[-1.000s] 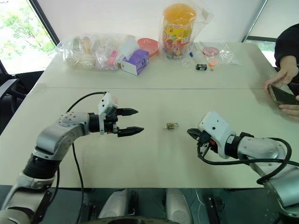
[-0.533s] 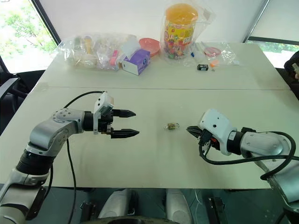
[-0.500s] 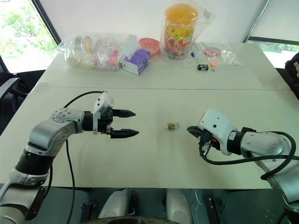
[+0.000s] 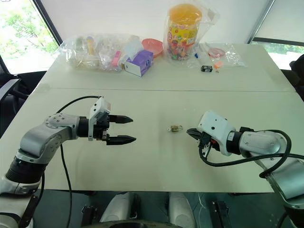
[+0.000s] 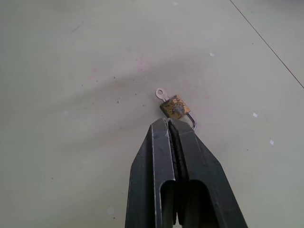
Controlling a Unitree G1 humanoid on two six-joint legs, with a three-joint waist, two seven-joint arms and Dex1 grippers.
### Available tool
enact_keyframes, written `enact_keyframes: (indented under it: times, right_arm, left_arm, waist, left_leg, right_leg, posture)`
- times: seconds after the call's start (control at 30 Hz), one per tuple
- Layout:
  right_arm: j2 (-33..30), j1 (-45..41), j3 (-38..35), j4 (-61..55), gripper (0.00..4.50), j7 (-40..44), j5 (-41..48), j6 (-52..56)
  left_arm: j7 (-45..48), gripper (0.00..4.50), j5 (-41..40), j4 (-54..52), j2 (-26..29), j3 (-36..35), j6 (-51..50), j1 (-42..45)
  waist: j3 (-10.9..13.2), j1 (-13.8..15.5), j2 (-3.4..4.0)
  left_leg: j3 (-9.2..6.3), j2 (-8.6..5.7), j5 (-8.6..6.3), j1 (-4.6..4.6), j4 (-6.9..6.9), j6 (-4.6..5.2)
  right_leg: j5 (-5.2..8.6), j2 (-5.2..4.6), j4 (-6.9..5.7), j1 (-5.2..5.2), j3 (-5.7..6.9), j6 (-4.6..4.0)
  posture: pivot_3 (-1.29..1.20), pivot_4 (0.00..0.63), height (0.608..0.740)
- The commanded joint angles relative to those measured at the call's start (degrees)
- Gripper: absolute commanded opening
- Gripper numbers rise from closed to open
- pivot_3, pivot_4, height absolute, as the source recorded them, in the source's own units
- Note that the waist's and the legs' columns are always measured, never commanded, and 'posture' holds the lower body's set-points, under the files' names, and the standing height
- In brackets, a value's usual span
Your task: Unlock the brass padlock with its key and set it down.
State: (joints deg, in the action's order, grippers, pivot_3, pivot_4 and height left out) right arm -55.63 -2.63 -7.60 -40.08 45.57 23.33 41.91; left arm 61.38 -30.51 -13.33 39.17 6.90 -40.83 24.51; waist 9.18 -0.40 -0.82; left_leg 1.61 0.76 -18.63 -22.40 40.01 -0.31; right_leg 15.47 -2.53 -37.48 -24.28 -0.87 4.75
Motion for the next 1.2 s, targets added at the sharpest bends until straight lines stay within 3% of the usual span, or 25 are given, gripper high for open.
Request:
enact_keyframes:
  times: [0.03, 0.13, 0.3, 0.37, 0.8, 1.17, 1.2]
  right_arm:
    - [-0.8, -1.1, -0.1, 1.2, 0.00, 0.7, -1.3, -2.4]
    - [0.1, -2.3, 2.8, 4.1, 0.90, 0.9, -3.0, -4.5]
    - [2.8, -6.0, 7.4, 11.3, 3.66, 3.5, -2.9, -6.4]
    - [3.7, -7.8, 9.4, 16.2, 4.45, 5.2, -3.9, -8.5]
    - [12.9, -22.7, 18.1, 47.0, 4.45, 14.2, -11.1, -23.6]
    - [18.6, -29.9, 21.2, 59.2, 4.45, 18.4, -16.0, -30.6]
    - [18.6, -29.9, 21.9, 59.9, 3.93, 18.8, -17.2, -31.5]
  left_arm:
    - [-0.8, 4.46, -0.2, -0.2, -1.2, -0.9, 1.3, 2.3]
    - [-2.5, 4.50, 2.8, 2.7, -3.5, 0.0, 5.3, 3.3]
    - [-2.6, 4.50, 5.9, 7.3, -6.1, 1.4, 10.2, 3.9]
    - [-2.9, 4.50, 6.6, 8.4, -7.2, 1.7, 11.1, 4.3]
    - [-3.7, 4.50, 5.9, 3.4, -5.3, -0.2, 9.3, -0.4]
    - [-5.7, 4.50, 5.3, 0.8, -4.8, -1.2, 8.0, -2.0]
    - [-5.8, 4.50, 5.3, 0.7, -4.8, -1.3, 8.0, -2.1]
  waist:
    - [0.0, 0.0, 0.00]
    - [0.0, -0.1, 0.00]
    - [0.0, -0.3, 0.00]
    - [0.0, -0.2, 0.01]
    - [0.0, -0.4, 0.02]
    - [0.0, -0.3, 0.03]
    - [0.0, -0.3, 0.04]
  left_leg:
    - [0.00, 0.00, 0.00, 0.00, 0.00, 0.00]
    - [0.01, -0.01, 0.00, 0.01, 0.00, 0.00]
    - [0.01, 0.00, 0.00, 0.02, -0.01, 0.00]
    - [0.02, 0.00, 0.00, 0.02, 0.01, 0.00]
    - [0.06, 0.02, 0.01, 0.03, 0.01, -0.01]
    - [0.06, 0.02, 0.01, 0.03, 0.01, -0.01]
    - [0.06, 0.02, 0.01, 0.03, 0.01, -0.01]
  right_leg:
    - [0.00, 0.00, 0.00, 0.00, 0.00, 0.00]
    - [0.00, 0.01, 0.00, 0.01, 0.00, 0.00]
    - [0.00, 0.05, -0.01, -0.01, -0.01, 0.00]
    - [-0.01, 0.04, -0.01, -0.01, 0.00, 0.01]
    - [-0.01, 0.00, -0.05, -0.04, -0.01, 0.02]
    - [-0.02, -0.08, -0.07, -0.04, -0.01, 0.01]
    - [-0.02, -0.08, -0.08, -0.04, -0.01, 0.01]
  posture:
    - [0.00, 0.150, 0.735]
    - [0.00, 0.150, 0.735]
    - [0.00, 0.150, 0.735]
    - [0.00, 0.150, 0.735]
    - [0.00, 0.150, 0.735]
    - [0.00, 0.150, 0.735]
    - [0.00, 0.150, 0.735]
